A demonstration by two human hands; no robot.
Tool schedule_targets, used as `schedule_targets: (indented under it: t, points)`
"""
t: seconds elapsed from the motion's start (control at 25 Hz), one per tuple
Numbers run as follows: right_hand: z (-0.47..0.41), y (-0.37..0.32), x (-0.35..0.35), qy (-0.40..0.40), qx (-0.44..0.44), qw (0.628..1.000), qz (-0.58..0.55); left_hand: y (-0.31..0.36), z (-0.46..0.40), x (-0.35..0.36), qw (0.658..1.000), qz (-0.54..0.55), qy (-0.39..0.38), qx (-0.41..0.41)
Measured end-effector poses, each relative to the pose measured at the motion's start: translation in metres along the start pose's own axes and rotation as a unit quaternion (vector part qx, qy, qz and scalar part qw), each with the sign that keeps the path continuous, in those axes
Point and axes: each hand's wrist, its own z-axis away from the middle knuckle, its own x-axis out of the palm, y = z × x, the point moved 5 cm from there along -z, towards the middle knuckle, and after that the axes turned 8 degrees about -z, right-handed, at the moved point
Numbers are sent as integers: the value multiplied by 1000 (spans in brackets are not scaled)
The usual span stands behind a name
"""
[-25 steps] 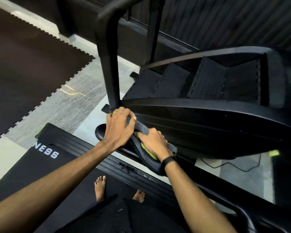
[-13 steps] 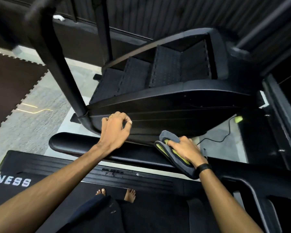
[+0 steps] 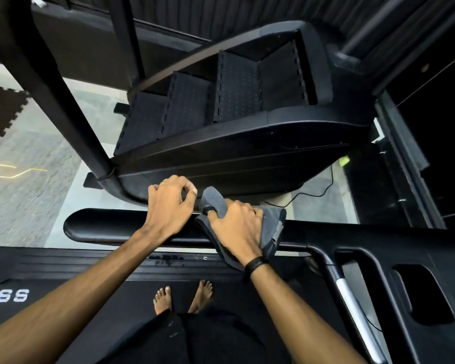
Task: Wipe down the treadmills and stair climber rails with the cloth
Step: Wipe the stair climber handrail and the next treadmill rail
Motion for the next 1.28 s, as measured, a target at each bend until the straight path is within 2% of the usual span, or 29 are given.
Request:
schedule_targets:
  t: [0.28,0.48,0.68,0.84,1.08,1.28]
  points:
    - [-37,8,5,-184,0,980,-73,33,8,26,999,0,-25,37]
    - [-42,44,-5,-187,-9,977,-102,77,3,50,999,0,-24,39]
    - [-55,122,-32,-167,13,982,-83,136,1,88,996,-5,-52,68]
    - [-58,205,-72,-118,52,990,-51,180,3,121,992,5,-75,102]
    - [-43,340,-140,29,171,985,-28,218,6,144,982,20,-100,158]
    - [-27,353,-146,171,234,957,0,203,5,124,983,32,-87,159]
